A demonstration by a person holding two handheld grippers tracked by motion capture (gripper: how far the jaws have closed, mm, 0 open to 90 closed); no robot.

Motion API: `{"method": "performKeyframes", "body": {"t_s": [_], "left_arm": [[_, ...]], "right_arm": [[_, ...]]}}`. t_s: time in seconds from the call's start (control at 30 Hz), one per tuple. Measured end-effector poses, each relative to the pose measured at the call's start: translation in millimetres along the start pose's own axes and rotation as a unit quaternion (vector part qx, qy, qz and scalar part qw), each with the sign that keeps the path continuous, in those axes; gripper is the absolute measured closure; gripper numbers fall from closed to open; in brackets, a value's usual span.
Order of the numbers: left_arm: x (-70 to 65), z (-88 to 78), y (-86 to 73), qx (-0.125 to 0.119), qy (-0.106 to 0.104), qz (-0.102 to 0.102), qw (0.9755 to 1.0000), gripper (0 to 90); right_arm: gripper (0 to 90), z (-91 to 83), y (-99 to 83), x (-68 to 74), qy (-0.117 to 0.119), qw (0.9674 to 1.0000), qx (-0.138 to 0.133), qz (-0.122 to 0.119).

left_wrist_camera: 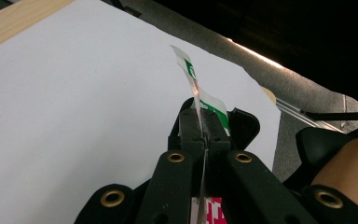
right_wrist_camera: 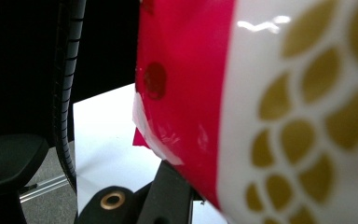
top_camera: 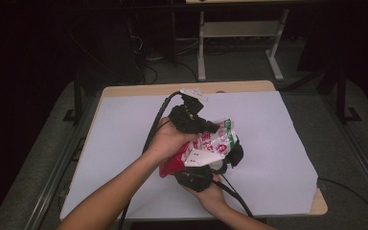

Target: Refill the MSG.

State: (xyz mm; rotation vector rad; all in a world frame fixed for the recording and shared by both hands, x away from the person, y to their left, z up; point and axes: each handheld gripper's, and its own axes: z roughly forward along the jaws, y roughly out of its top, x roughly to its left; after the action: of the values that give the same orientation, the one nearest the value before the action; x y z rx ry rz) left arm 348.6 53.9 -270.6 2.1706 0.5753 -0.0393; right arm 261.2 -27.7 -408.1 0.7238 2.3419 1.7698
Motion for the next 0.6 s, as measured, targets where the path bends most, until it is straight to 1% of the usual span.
{"method": "performKeyframes", "body": {"t_s": [0.23,0.33,0.47,0.5,0.57,0.6], "left_arm": [[1.2,0.3,0.6,-0.002,-0.001,-0.001,1.0,90.0],[1.0,1.3,0.0,0.002,-0.001,-0.004,1.0,90.0],[1.9,1.6,-0.3,0.004,0.0,0.001,1.0,90.0],[1.4,1.8,-0.4,0.003,0.0,-0.003,1.0,90.0],[1.3,2.0,-0.3,0.004,0.0,-0.004,1.0,90.0],[2.0,2.5,-0.2,0.005,0.001,0.0,1.0,90.0]], "right_arm": [[90.0,-0.7,0.3,-0.7,-0.002,1.0,0.0,-0.004],[90.0,-0.4,0.0,-0.6,0.001,1.0,-0.001,-0.003],[90.0,0.2,-0.4,-0.6,0.002,1.0,0.0,-0.001],[90.0,0.2,-0.3,-0.7,0.003,1.0,0.0,-0.001],[90.0,0.2,-0.3,-0.8,0.003,1.0,0.0,-0.001],[90.0,0.3,-0.4,-1.1,0.004,1.0,-0.001,0.0]]}}
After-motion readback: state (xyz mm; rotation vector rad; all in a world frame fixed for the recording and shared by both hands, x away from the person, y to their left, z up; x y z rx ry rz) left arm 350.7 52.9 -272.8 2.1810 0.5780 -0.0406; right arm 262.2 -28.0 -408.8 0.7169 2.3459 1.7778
